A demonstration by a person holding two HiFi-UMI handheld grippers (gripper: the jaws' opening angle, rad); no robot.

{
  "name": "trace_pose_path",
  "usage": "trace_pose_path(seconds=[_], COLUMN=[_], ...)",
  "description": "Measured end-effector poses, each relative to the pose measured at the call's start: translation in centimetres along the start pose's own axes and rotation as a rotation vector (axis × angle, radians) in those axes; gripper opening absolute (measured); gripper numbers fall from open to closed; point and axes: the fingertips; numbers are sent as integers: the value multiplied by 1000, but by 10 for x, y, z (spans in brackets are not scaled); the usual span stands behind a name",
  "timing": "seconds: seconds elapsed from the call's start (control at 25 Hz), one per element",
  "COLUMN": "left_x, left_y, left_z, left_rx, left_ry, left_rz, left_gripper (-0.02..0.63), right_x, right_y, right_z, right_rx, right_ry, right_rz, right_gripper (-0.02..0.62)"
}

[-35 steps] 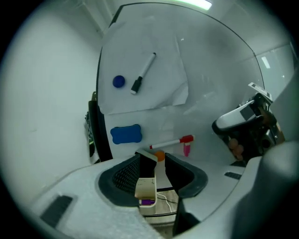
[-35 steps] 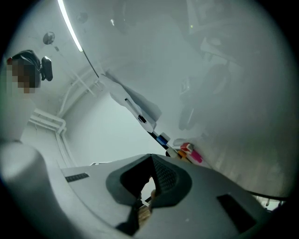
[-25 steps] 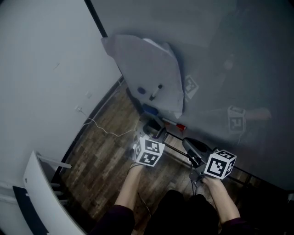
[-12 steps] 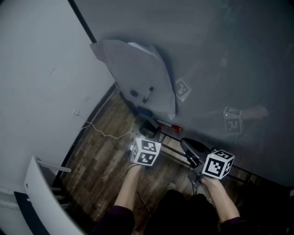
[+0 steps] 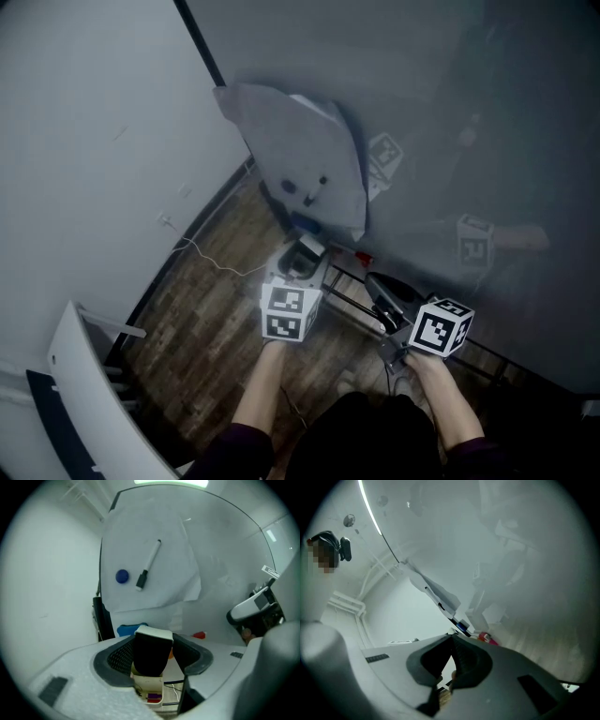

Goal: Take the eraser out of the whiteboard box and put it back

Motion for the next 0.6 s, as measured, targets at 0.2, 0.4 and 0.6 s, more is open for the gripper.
trace_pose_path(seconds=[0.2,0.4,0.6], left_x=[14,30,53], left_y=[19,41,82], left_z=[3,3,1], left_rx=[15,75,154], left_ry=[39,68,76], left_rz=[-33,-82,-172], left_gripper=[241,241,240], right_x=[-5,-9,-16], right_y=[1,7,24], right_z=[13,27,49], right_rx=[2,6,27], right_ry=[35,81,151], right_rz=[21,28,20], right_gripper=[3,3,3])
Point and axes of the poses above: the fingertips, and each gripper's own axes: x backward along the fingers, z to its left, y out of its top, and after that the axes turned 14 degrees about -z, right-handed
